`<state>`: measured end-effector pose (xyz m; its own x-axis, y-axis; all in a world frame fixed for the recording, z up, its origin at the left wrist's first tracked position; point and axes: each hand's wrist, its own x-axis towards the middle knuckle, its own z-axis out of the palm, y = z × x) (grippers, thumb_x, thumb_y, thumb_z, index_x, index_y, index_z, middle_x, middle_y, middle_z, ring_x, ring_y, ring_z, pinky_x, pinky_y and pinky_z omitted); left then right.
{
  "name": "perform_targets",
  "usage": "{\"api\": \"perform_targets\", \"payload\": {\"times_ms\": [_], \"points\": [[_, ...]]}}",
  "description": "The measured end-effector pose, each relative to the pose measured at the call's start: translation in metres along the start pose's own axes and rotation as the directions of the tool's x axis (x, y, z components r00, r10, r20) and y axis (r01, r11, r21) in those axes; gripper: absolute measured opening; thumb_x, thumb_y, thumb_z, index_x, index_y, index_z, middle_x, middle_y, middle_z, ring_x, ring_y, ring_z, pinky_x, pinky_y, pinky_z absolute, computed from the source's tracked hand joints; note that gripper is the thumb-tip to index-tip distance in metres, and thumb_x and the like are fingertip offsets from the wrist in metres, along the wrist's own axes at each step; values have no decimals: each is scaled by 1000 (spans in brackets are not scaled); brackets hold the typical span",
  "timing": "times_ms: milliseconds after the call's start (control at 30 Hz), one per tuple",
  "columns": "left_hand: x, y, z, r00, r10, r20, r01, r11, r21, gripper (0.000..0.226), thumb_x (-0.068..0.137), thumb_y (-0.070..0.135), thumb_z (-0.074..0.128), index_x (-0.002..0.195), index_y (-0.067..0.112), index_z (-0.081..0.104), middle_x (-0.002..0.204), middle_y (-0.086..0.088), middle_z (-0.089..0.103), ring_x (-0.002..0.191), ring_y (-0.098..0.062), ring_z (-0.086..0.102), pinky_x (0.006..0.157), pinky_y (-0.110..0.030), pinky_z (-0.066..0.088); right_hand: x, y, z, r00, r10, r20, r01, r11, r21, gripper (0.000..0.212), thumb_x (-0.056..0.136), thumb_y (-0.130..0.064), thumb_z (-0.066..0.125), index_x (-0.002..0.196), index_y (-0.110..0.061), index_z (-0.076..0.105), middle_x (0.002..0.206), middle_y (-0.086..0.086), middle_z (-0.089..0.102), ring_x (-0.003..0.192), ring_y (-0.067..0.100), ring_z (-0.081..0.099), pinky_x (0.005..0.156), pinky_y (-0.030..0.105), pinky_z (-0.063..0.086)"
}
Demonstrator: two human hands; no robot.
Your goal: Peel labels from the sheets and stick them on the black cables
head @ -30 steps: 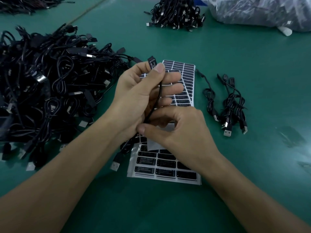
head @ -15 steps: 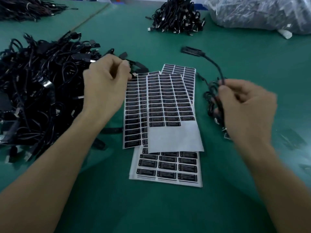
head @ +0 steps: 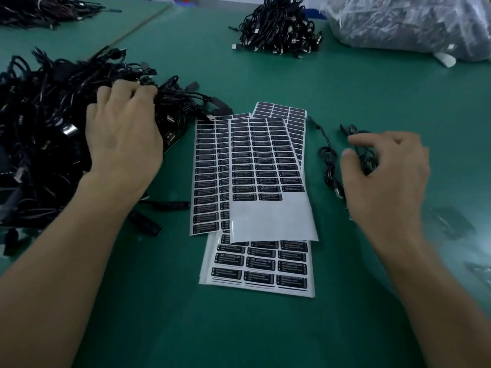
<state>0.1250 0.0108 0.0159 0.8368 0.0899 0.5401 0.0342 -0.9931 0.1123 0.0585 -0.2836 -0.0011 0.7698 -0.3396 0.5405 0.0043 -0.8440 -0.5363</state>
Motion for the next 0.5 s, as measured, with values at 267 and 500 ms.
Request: {"api": "perform_targets", "payload": {"times_ms": [267, 500], "points": [[5, -4, -3, 921, 41, -387, -178, 928, -326, 33, 108, 20, 44, 121, 2, 69, 109, -20, 72, 99, -36, 61, 87, -41, 43, -7, -8, 3, 997, -72, 2, 72, 997, 26, 16, 94, -20, 63, 105, -17, 74, 102, -7, 46, 102, 20, 46, 88, 17, 24], [-2, 17, -8, 625, 262, -736, -583, 783, -216, 17, 101, 1, 58, 100, -5, 74, 87, -21, 72, 78, -31, 62, 66, -40, 48, -11, -12, 7, 988, -154, -4, 154, 988, 9, 16, 93, -20, 62, 102, -16, 74, 96, -8, 48, 102, 26, 50, 89, 30, 35]]}}
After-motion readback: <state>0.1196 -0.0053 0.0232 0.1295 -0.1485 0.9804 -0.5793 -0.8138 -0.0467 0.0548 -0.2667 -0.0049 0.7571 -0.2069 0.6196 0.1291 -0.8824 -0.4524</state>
